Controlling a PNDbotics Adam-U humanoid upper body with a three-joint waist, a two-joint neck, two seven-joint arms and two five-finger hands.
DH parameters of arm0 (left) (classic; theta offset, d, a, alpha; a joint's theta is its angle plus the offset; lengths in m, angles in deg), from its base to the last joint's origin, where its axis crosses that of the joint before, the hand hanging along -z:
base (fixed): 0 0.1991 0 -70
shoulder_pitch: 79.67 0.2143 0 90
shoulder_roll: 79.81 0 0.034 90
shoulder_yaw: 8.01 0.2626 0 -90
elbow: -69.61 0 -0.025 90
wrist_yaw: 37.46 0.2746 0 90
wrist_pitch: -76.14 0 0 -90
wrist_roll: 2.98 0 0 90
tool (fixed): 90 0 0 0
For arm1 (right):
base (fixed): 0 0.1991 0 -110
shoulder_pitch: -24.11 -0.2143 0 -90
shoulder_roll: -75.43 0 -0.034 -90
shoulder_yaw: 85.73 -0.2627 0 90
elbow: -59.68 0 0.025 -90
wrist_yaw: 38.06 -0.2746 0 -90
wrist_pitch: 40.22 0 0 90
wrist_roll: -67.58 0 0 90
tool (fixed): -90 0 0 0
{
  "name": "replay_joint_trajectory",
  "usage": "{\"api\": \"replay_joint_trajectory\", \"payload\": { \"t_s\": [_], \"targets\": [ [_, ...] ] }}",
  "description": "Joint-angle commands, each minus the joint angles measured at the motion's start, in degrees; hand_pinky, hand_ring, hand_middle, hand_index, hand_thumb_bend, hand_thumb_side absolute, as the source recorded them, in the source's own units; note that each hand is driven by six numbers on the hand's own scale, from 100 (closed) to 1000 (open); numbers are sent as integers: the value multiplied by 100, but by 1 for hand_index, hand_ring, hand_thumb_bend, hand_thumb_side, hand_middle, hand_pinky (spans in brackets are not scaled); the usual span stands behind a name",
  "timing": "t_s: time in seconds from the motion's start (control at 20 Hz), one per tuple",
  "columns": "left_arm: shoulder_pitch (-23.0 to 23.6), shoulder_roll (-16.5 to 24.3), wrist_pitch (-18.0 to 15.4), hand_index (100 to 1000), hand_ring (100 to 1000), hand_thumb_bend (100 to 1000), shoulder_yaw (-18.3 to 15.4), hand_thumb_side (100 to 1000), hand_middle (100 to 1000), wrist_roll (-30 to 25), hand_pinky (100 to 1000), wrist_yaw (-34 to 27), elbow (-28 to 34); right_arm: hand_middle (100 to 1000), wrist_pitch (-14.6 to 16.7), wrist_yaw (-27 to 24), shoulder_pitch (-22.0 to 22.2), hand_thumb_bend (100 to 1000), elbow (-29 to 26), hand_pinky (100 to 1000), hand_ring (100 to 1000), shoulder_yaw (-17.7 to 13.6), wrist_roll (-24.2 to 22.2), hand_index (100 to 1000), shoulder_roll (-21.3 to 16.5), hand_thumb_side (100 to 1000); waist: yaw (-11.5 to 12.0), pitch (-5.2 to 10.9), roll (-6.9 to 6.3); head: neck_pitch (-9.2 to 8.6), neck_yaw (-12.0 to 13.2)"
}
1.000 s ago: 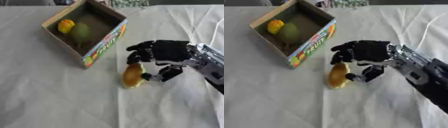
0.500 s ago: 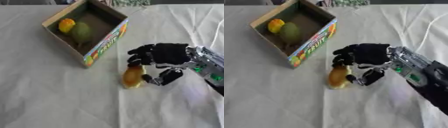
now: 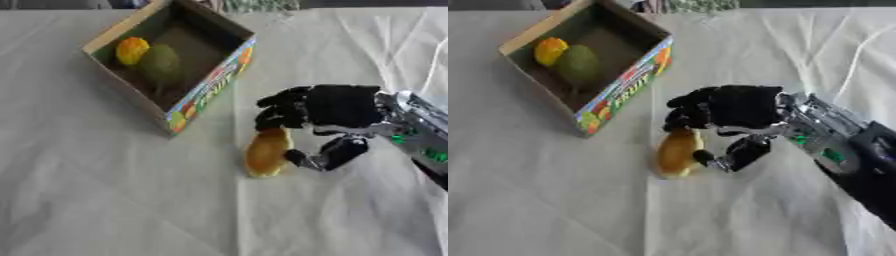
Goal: Pick up objects on the table and place them in the box.
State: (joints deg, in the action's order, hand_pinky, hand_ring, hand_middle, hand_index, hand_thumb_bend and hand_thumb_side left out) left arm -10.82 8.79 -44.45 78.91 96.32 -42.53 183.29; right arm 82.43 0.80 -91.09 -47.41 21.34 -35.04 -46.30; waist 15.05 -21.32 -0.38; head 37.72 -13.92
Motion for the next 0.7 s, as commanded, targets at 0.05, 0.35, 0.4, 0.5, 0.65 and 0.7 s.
{"api": "replay_joint_trajectory", "payload": {
  "t_s": [0.05,0.35,0.4,0.5,0.65,0.7],
  "targets": [
    [-16,103,-8,893,816,100,-35,507,796,-5,812,-28,91,895,-164,-76,-23,181,-529,892,1000,-228,103,959,-283,481,-14,119,-8,-72,21],
    [2,105,-11,893,817,100,-31,512,795,-6,813,-25,91,908,-14,388,-48,274,-748,888,1000,-273,305,957,-350,569,-47,113,-28,-89,15],
    [5,103,-11,893,817,100,-29,513,794,-8,813,-26,91,910,18,476,-46,277,-749,889,1000,-259,313,957,-350,578,-50,109,-32,-92,11],
    [11,97,-11,894,817,100,-25,516,795,-15,813,-28,91,912,57,610,-39,285,-750,891,1000,-230,290,958,-343,588,-51,100,-40,-102,1],
    [19,88,-11,894,817,100,-23,519,795,-24,813,-33,91,915,68,751,-13,303,-751,894,1000,-201,187,958,-335,618,-51,85,-50,-122,-12],
    [20,85,-11,894,818,100,-23,520,795,-26,813,-36,91,915,63,794,-4,307,-751,894,1000,-197,151,958,-330,625,-51,81,-51,-129,-16]
  ]
}}
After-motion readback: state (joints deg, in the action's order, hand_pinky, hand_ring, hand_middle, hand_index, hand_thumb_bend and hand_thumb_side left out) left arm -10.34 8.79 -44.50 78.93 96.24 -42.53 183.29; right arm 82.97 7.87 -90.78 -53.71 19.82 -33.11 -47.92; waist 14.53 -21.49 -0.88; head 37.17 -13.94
